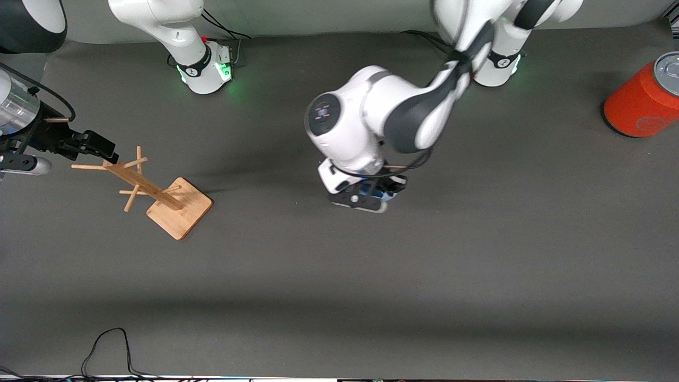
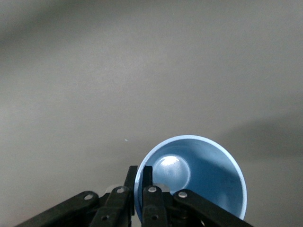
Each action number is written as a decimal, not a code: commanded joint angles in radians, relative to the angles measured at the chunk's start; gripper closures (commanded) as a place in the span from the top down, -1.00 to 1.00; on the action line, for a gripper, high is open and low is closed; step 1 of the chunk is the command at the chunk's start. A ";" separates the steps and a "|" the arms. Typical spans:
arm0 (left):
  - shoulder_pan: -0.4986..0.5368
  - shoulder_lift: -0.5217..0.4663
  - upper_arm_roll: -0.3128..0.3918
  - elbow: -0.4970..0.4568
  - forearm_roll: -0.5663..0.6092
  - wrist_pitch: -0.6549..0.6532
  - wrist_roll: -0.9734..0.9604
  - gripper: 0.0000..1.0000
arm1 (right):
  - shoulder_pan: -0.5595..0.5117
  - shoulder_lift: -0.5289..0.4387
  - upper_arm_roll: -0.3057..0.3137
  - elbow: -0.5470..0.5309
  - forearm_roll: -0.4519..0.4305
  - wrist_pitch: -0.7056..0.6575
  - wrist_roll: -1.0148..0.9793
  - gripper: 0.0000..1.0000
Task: Rotate and upright cup with both arms
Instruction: 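Rotate the blue cup upright and set it on the table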
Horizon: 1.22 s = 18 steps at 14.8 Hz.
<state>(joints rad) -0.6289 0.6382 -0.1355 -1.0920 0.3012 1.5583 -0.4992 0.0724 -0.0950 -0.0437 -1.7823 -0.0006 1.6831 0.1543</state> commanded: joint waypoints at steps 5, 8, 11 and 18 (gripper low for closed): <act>0.096 -0.233 -0.004 -0.532 -0.178 0.495 -0.174 -1.00 | 0.035 -0.029 -0.005 -0.020 0.011 0.004 -0.012 1.00; 0.106 -0.212 -0.001 -0.669 -0.183 0.751 -0.252 -1.00 | 0.035 -0.016 -0.005 -0.020 0.004 0.027 -0.012 1.00; 0.104 -0.181 -0.001 -0.759 -0.177 0.928 -0.326 -1.00 | 0.037 -0.006 -0.005 -0.017 0.004 0.030 -0.012 1.00; 0.089 -0.118 0.000 -0.818 -0.148 1.071 -0.401 -1.00 | 0.037 -0.008 -0.005 -0.017 0.004 0.029 -0.013 1.00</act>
<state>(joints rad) -0.5312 0.5122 -0.1411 -1.8998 0.1377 2.5973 -0.8701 0.1023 -0.0961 -0.0435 -1.7930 -0.0006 1.6979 0.1543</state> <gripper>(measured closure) 0.925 0.000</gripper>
